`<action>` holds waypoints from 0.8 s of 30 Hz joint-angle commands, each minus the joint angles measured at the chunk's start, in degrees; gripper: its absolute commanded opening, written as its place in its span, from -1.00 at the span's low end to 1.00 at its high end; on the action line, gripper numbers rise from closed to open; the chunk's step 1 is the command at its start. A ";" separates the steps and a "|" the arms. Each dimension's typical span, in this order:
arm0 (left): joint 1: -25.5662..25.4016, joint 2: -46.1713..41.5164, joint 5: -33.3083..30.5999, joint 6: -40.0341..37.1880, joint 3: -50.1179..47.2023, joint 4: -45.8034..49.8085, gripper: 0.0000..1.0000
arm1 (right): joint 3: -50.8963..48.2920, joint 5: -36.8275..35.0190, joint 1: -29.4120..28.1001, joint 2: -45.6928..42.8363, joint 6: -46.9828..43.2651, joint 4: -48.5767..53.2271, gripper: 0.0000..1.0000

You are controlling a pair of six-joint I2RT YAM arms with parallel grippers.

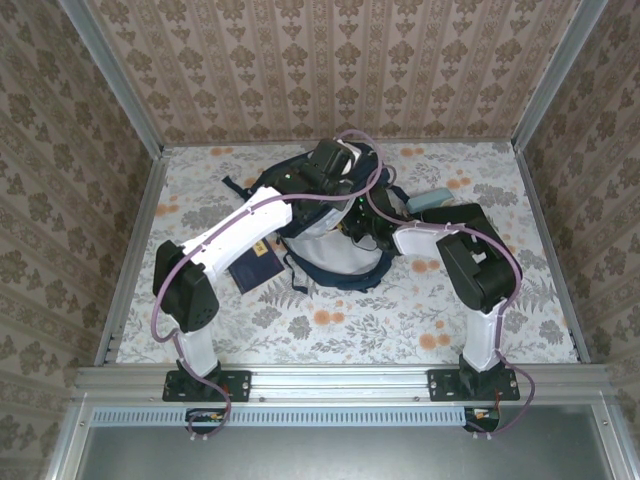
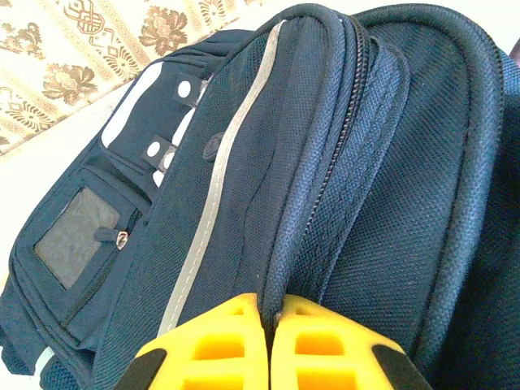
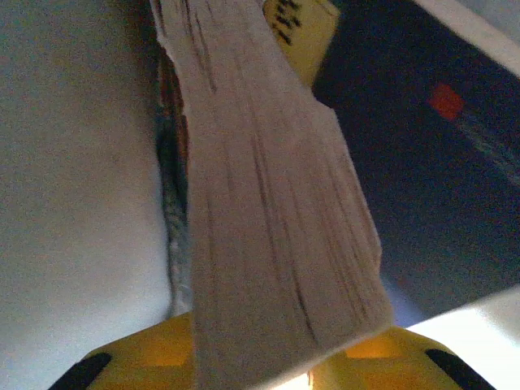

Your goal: Pack books, pencil case, and school supplies into a backpack

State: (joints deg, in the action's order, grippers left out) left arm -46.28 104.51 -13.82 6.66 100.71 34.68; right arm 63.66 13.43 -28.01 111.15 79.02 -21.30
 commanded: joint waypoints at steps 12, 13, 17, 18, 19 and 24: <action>3.63 -4.14 4.52 5.55 -1.09 -3.43 -0.90 | -14.21 1.11 -0.13 -17.28 -4.08 7.30 0.52; 3.85 -3.94 4.97 6.01 -1.21 -3.63 -0.89 | -15.31 0.35 -0.16 -19.70 -4.99 9.74 0.52; 5.09 -3.70 7.74 7.93 -1.97 -4.17 -0.77 | -19.21 -3.59 0.04 -29.05 -8.99 19.98 0.52; 5.43 -3.78 8.61 8.55 -2.23 -4.18 -0.70 | -19.97 -5.49 0.06 -30.96 -10.59 23.82 0.52; 5.88 -3.94 9.51 9.09 -2.60 -4.18 -0.60 | -20.59 -7.86 0.17 -34.49 -12.26 28.08 0.53; 9.05 -4.40 12.43 12.18 -4.63 -2.39 0.10 | -21.57 -20.66 0.76 -44.93 -19.93 46.81 0.59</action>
State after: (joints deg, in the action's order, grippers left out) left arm -39.83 103.28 -3.14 15.27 97.03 32.53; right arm 42.76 3.27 -27.75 70.50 66.19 8.34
